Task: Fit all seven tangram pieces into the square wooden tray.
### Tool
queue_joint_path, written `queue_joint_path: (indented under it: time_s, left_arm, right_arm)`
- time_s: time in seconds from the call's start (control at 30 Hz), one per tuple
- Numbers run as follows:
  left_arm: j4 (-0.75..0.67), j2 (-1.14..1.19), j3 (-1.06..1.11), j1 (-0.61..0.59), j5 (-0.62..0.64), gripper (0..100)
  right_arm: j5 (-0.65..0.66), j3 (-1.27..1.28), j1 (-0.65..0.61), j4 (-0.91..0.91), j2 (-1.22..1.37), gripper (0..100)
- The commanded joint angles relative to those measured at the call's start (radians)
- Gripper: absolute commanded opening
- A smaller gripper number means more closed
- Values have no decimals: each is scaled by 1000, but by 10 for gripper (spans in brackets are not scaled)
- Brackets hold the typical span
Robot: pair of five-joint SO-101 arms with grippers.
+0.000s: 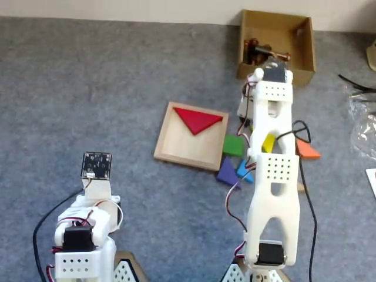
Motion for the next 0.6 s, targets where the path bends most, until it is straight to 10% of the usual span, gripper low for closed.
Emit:
queue_joint_path:
  time_s: [0.0,0.57]
  left_arm:
    - [5,-5,22,-13,-5,7]
    - [5,-5,22,-13,-5,7]
  right_arm:
    - [-9,-51,18,22,-24,357]
    - [-11,-56,38,56,-22,304]
